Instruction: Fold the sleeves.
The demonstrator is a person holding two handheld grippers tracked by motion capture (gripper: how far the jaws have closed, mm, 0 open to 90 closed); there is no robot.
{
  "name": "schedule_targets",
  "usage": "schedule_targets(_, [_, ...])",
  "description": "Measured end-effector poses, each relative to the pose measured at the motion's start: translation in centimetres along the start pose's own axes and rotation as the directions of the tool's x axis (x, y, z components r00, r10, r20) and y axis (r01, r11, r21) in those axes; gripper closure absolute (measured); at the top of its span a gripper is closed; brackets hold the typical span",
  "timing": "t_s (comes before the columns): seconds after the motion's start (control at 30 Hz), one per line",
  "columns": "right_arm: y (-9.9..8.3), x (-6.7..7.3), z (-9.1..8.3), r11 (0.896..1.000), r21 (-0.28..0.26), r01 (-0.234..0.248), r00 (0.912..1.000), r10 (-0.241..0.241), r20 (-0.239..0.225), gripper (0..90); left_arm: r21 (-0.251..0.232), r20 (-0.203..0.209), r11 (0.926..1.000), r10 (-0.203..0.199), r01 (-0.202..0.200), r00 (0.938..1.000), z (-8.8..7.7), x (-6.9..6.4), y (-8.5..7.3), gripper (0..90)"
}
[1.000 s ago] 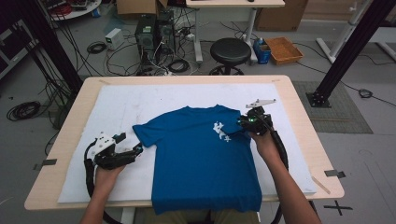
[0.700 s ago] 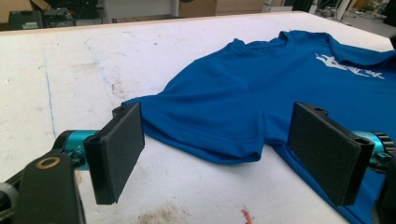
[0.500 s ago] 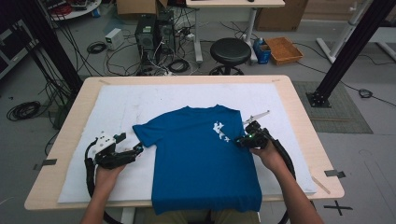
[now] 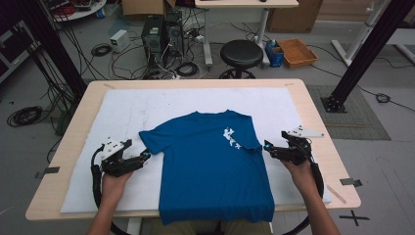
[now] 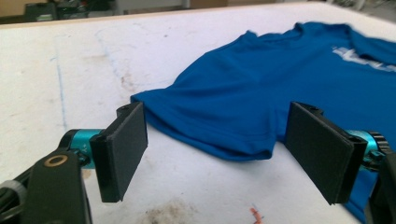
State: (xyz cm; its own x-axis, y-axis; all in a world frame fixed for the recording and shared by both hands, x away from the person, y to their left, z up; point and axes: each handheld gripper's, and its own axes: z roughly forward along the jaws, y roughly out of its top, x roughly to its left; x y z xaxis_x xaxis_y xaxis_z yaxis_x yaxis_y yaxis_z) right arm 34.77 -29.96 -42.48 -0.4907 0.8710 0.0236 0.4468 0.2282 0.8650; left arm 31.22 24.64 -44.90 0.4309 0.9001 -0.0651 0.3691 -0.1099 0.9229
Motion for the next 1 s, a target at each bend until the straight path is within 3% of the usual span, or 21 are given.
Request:
schedule_targets(0.07, [-0.1,-0.1,-0.1,1.000,0.001,0.017,0.9998,-0.017,-0.006,19.8,0.050,-0.025,0.9985,-0.020,0.021,0.9995,0.4,0.1,0.2,23.8])
schedule_targets(0.1, [0.0,-0.1,-0.2,1.000,-0.002,0.023,0.9997,-0.023,0.001,19.8,0.087,-0.090,0.9948,-0.046,0.054,0.9949,0.9,0.4,0.7,24.8])
schedule_targets(0.17, [0.1,-0.1,-0.4,0.999,-0.020,0.027,0.9996,-0.027,0.001,19.8,0.114,-0.142,0.9900,-0.066,0.083,0.9876,1.6,0.6,1.5,25.3])
schedule_targets(0.23, [0.1,-0.2,-0.5,0.999,-0.030,0.031,0.9995,-0.031,0.000,19.8,0.130,-0.150,0.9864,-0.081,0.101,0.9853,2.1,0.7,2.1,27.7])
schedule_targets(0.27, [0.1,-0.2,-0.4,0.999,-0.026,0.026,0.9996,-0.026,-0.006,19.8,0.177,-0.160,0.9761,-0.098,0.126,0.9822,3.4,0.9,3.3,28.9])
schedule_targets(0.3, [0.1,-0.2,-0.4,0.999,-0.026,0.026,0.9996,-0.026,-0.006,19.8,0.177,-0.160,0.9761,-0.098,0.126,0.9822,3.4,0.9,3.3,32.5])
schedule_targets(0.33, [0.1,-0.4,-0.3,0.999,-0.020,0.028,0.9996,-0.028,-0.007,19.8,0.241,-0.190,0.9586,-0.107,0.152,0.9759,4.9,1.1,4.0,34.9])
schedule_targets(0.4, [0.0,-0.5,-0.3,1.000,-0.020,0.021,0.9996,-0.021,-0.016,19.8,0.281,-0.206,0.9407,-0.135,0.191,0.9692,6.2,1.1,4.2,36.2])
schedule_targets(0.47, [0.0,-0.6,-0.3,0.999,-0.023,0.026,0.9994,-0.026,-0.021,19.9,0.314,-0.223,0.9290,-0.128,0.196,0.9663,7.2,0.8,4.0,37.8])
schedule_targets(0.5, [0.0,-0.6,-0.3,0.999,-0.022,0.024,0.9995,-0.025,-0.021,19.9,0.335,-0.223,0.9248,-0.108,0.180,0.9688,7.6,0.6,3.8,39.7])
schedule_targets(0.53, [-0.1,-0.6,-0.4,1.000,-0.021,0.021,0.9995,-0.021,-0.023,19.9,0.334,-0.246,0.9313,-0.062,0.145,0.9672,7.8,0.2,3.7,41.6])
schedule_targets(0.57, [-0.1,-0.6,-0.4,0.999,-0.023,0.022,0.9994,-0.022,-0.026,19.9,0.323,-0.254,0.9374,-0.047,0.131,0.9659,7.8,-0.2,3.5,44.5])
schedule_targets(0.6, [-0.1,-0.7,-0.4,0.999,-0.025,0.022,0.9995,-0.022,-0.023,19.9,0.313,-0.236,0.9426,-0.043,0.117,0.9708,7.7,-0.4,3.5,49.7])
schedule_targets(0.63, [-0.1,-0.7,-0.5,1.000,-0.024,0.013,0.9996,-0.014,-0.024,19.9,0.310,-0.207,0.9457,-0.032,0.096,0.9779,7.6,-0.5,3.4,63.2])
schedule_targets(0.67, [-0.1,-0.8,-0.5,0.999,-0.028,0.016,0.9996,-0.017,-0.023,19.9,0.309,-0.195,0.9484,-0.008,0.070,0.9808,7.7,-0.9,3.4,82.0])
schedule_targets(0.7, [-0.1,-0.9,-0.6,0.999,-0.029,0.019,0.9995,-0.020,-0.026,19.9,0.320,-0.201,0.9467,0.027,0.039,0.9792,7.7,-1.2,3.5,84.9])
schedule_targets(0.8, [-0.3,-0.9,-0.7,1.000,-0.029,0.011,0.9995,-0.012,-0.029,19.9,0.309,-0.189,0.9504,0.022,0.038,0.9817,7.7,-1.5,3.6,86.7])
schedule_targets(0.83, [-0.3,-0.9,-0.7,1.000,-0.029,0.011,0.9995,-0.012,-0.029,19.9,0.282,-0.177,0.9587,0.017,0.034,0.9841,7.6,-1.6,3.8,86.7])
schedule_targets(0.87, [-0.3,-1.0,-0.7,1.000,-0.031,0.006,0.9996,-0.007,-0.028,19.9,0.224,-0.143,0.9745,0.024,0.009,0.9895,7.1,-2.2,4.5,86.7])
schedule_targets(0.93, [-0.3,-1.0,-0.7,0.999,-0.034,0.007,0.9995,-0.008,-0.031,19.9,0.177,-0.068,0.9840,0.034,-0.022,0.9971,7.0,-2.9,5.2,86.6])
schedule_targets(1.0, [-0.3,-0.9,-0.6,1.000,-0.031,0.007,0.9995,-0.008,-0.031,19.9,0.147,0.004,0.9880,0.047,-0.047,0.9989,7.0,-3.9,5.7,86.5])
